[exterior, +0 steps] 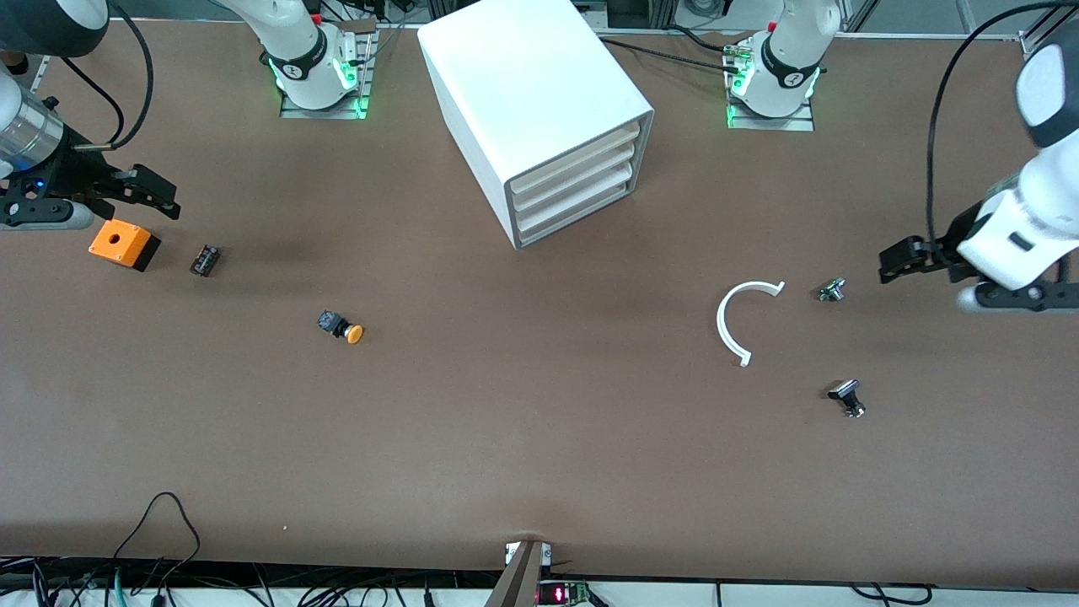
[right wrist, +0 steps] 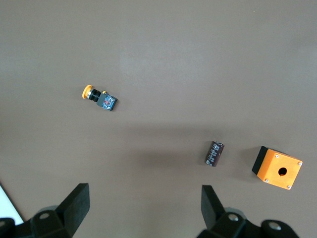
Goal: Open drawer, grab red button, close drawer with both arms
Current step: 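Move the left gripper toward the white drawer cabinet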
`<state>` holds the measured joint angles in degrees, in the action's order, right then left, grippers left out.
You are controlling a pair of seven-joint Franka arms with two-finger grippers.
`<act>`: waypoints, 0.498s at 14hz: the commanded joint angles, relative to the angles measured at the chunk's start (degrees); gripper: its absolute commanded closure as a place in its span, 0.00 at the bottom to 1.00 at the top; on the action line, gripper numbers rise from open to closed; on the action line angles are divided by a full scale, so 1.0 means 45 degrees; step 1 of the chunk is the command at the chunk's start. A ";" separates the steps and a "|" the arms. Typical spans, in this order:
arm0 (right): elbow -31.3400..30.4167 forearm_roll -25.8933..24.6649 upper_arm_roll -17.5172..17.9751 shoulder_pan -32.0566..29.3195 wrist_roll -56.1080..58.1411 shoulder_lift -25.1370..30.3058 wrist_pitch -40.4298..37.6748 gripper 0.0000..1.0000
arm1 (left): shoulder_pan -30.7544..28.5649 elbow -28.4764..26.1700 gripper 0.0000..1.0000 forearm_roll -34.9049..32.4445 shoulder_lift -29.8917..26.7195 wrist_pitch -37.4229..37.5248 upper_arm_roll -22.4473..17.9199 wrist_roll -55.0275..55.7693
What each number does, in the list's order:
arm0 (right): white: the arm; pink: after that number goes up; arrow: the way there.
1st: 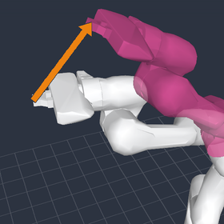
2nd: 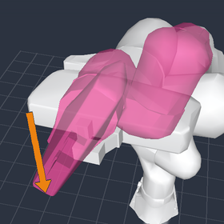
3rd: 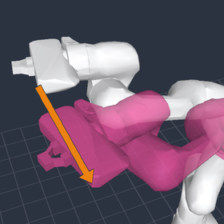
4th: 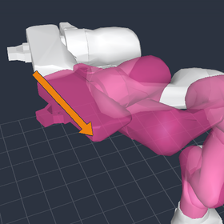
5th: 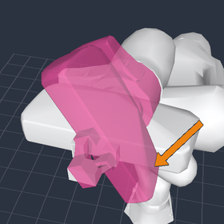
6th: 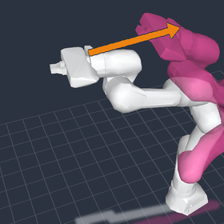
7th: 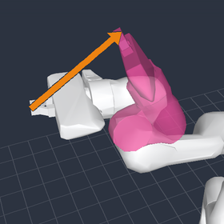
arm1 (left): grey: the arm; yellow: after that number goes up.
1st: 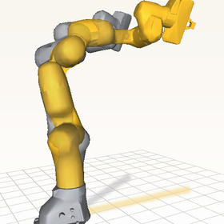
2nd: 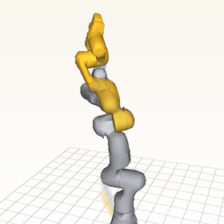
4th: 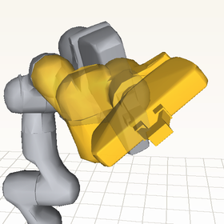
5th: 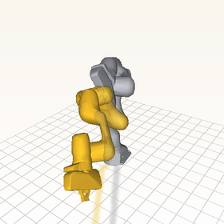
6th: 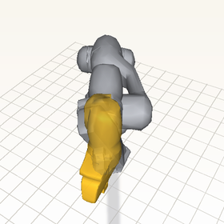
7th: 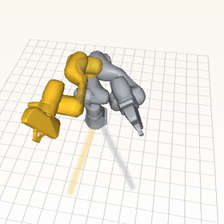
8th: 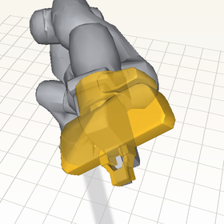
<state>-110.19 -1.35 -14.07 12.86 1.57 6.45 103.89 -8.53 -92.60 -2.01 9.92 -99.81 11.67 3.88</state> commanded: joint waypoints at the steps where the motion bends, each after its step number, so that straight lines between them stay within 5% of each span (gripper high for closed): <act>1: 0.0170 -0.0072 0.0001 -0.0007 -0.0076 -0.0105 0.0018 0.00 | 0.0001 0.0304 0.00 -0.0022 0.0373 0.0342 0.0122 -0.0199; 7: 0.0385 -0.0130 0.0040 0.0110 0.0041 -0.0261 -0.0002 0.00 | -0.0018 0.0323 0.00 -0.0043 0.0412 0.0734 0.0122 -0.0043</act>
<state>-109.78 -1.35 -13.96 13.11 1.67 5.61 104.08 -8.50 -92.37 -2.01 11.74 -98.06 12.13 3.90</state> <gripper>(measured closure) 0.000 0.000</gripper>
